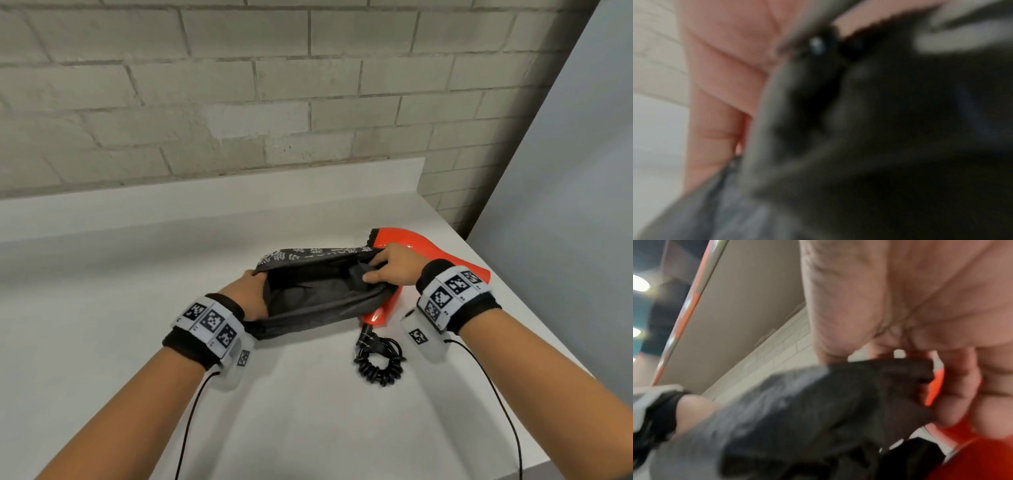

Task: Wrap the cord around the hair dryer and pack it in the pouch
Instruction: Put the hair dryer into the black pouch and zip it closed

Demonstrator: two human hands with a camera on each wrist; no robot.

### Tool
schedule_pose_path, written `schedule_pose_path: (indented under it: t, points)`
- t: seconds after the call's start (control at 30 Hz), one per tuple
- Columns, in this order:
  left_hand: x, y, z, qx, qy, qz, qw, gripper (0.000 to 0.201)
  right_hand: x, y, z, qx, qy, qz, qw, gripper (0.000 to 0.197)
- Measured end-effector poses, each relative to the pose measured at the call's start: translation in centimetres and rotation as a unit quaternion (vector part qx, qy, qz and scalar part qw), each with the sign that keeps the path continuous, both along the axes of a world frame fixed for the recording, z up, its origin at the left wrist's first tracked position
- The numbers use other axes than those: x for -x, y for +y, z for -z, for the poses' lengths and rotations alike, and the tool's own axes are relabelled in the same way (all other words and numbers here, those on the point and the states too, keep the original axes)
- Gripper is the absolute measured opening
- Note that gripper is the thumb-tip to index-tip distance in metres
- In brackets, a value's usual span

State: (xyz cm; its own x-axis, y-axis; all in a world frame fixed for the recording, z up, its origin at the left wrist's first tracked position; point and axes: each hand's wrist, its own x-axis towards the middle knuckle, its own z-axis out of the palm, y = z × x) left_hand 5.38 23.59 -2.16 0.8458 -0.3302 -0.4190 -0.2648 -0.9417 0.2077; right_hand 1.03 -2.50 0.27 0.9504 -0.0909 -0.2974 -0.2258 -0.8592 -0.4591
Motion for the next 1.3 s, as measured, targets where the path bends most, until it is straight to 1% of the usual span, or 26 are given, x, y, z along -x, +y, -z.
schedule_pose_path:
  t: [0.07, 0.1, 0.13, 0.17, 0.2, 0.27, 0.3, 0.33, 0.37, 0.43, 0.47, 0.53, 0.6, 0.67, 0.7, 0.73, 0.77, 0.83, 0.93, 1.07, 1.1, 1.2, 1.3]
  points:
    - [-0.6, 0.6, -0.5, 0.047, 0.009, -0.051, 0.998, 0.08, 0.6, -0.7, -0.2, -0.139, -0.026, 0.026, 0.99, 0.013]
    - [-0.8, 1.0, -0.6, 0.066, 0.005, -0.074, 0.995, 0.08, 0.9, -1.1, -0.3, -0.181, -0.045, 0.052, 0.981, 0.01]
    - [-1.1, 1.4, -0.7, 0.077, -0.001, -0.093, 0.993, 0.079, 1.2, -1.5, -0.2, -0.203, -0.064, 0.081, 0.974, 0.012]
    - [-1.2, 1.6, -0.7, 0.082, -0.008, -0.109, 0.991, 0.077, 1.5, -2.0, 0.0, -0.196, -0.067, 0.104, 0.973, 0.01]
    - [-1.4, 1.8, -0.8, 0.084, -0.018, -0.123, 0.989, 0.075, 1.9, -2.4, 0.1, -0.167, -0.049, 0.111, 0.978, 0.008]
    - [-1.6, 2.1, -0.7, 0.09, -0.033, -0.148, 0.984, 0.073, 2.5, -2.8, 0.7, -0.074, 0.047, 0.085, 0.992, 0.033]
    - [-1.6, 2.0, -0.6, 0.102, -0.037, -0.155, 0.982, 0.072, 2.7, -2.7, 0.9, -0.045, 0.096, 0.074, 0.992, 0.045]
    - [-1.4, 1.8, -0.5, 0.124, -0.042, -0.159, 0.979, 0.071, 2.9, -2.5, 1.1, -0.032, 0.125, 0.067, 0.989, 0.054]
    - [-1.3, 1.6, -0.4, 0.153, -0.053, -0.163, 0.973, 0.07, 2.8, -2.3, 1.3, -0.029, 0.14, 0.061, 0.988, 0.06]
    - [-1.0, 1.2, -0.2, 0.208, -0.096, -0.164, 0.959, 0.067, 2.4, -2.2, 2.0, -0.032, 0.146, 0.05, 0.988, 0.066]
    - [-0.9, 1.0, -0.1, 0.221, -0.117, -0.159, 0.955, 0.068, 2.1, -2.1, 2.3, -0.04, 0.145, 0.047, 0.987, 0.066]
    - [-0.9, 0.7, 0.3, 0.201, -0.134, -0.143, 0.96, 0.081, 1.8, -1.9, 2.5, -0.056, 0.136, 0.05, 0.988, 0.063]
    - [-0.8, 0.4, 0.4, 0.175, -0.124, -0.128, 0.968, 0.093, 1.7, -1.4, 2.7, -0.071, 0.107, 0.059, 0.99, 0.053]
    - [-0.8, 0.2, 0.4, 0.187, -0.106, -0.124, 0.969, 0.096, 1.5, -1.4, 3.0, -0.084, 0.074, 0.08, 0.99, 0.041]
    - [-0.8, 0.2, 0.3, 0.196, -0.1, -0.123, 0.968, 0.095, 1.4, -1.5, 3.1, -0.109, 0.062, 0.099, 0.987, 0.033]
    - [-0.7, 0.2, 0.3, 0.201, -0.096, -0.122, 0.967, 0.094, 1.3, -1.7, 3.1, -0.148, 0.056, 0.123, 0.98, 0.024]
    - [-0.7, 0.3, 0.3, 0.202, -0.093, -0.124, 0.967, 0.092, 1.3, -2.0, 3.0, -0.191, 0.052, 0.15, 0.969, 0.021]
    - [-0.8, 0.4, 0.2, 0.202, -0.088, -0.128, 0.967, 0.085, 1.3, -2.6, 2.3, -0.262, 0.036, 0.197, 0.944, 0.022]
    - [-0.9, 0.3, 0.0, 0.197, -0.084, -0.119, 0.969, 0.071, 1.6, -3.3, 0.1, -0.333, -0.016, 0.234, 0.913, 0.021]
    - [-0.7, -0.4, 0.1, 0.193, -0.072, -0.074, 0.976, 0.065, 2.3, -3.6, -2.9, -0.372, -0.134, 0.245, 0.885, 0.021]
    - [-0.6, -0.6, 0.1, 0.191, -0.065, -0.059, 0.978, 0.065, 2.4, -3.4, -3.6, -0.389, -0.166, 0.244, 0.873, 0.022]
    - [-0.4, -1.0, -0.1, 0.178, -0.034, -0.013, 0.983, 0.065, 2.4, -2.8, -5.3, -0.455, -0.246, 0.236, 0.823, 0.019]
    - [-0.2, -1.6, -0.5, 0.156, -0.002, 0.033, 0.987, 0.065, 2.5, -2.0, -6.0, -0.491, -0.309, 0.23, 0.781, 0.018]
